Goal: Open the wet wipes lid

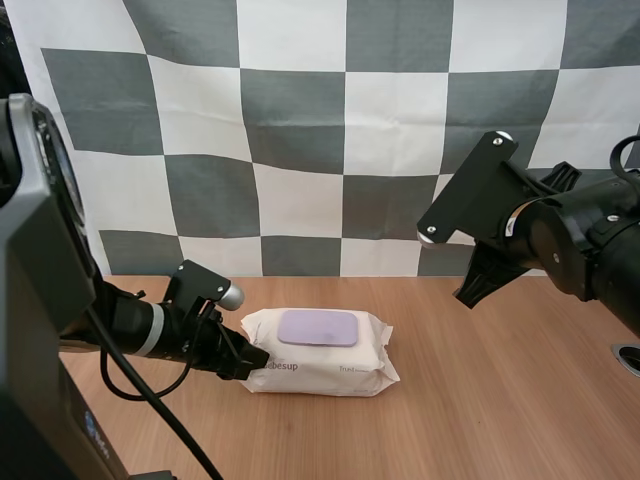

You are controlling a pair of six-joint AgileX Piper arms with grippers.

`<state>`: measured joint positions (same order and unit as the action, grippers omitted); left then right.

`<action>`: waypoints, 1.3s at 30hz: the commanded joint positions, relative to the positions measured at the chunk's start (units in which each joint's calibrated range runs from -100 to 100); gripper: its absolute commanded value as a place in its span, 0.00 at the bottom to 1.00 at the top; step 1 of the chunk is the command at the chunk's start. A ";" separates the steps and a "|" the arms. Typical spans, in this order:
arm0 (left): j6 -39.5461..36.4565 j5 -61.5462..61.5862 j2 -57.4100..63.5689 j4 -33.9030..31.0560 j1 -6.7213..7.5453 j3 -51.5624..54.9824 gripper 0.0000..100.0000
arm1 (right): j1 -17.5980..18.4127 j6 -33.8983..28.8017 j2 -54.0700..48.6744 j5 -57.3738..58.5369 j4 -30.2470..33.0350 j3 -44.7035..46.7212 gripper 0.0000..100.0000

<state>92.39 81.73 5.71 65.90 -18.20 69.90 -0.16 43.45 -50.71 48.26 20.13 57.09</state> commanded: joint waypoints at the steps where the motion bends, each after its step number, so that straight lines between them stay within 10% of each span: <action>1: 0.99 -0.09 -0.04 -0.09 -0.02 -0.05 0.77 | -0.02 -0.01 -0.01 0.32 -0.06 0.01 0.00; 27: 0.99 0.68 -6.32 -0.27 0.04 -0.90 0.70 | -0.02 -0.01 -0.01 0.69 -0.06 0.01 0.00; 31: 0.99 2.22 -6.32 -0.27 0.04 -1.38 0.46 | -0.02 -0.01 -0.01 0.69 -0.06 0.01 0.00; 35: 0.99 2.56 -6.32 -1.80 0.04 -1.38 0.00 | -0.02 1.53 -0.01 0.68 -0.43 0.01 0.00; 39: 0.99 4.44 -6.32 -4.73 0.04 -1.38 0.00 | -0.02 15.60 -0.01 3.87 -10.56 0.01 0.00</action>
<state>92.39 85.57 -0.57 62.18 -18.20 68.54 -0.16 47.85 -50.71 50.92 16.74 57.09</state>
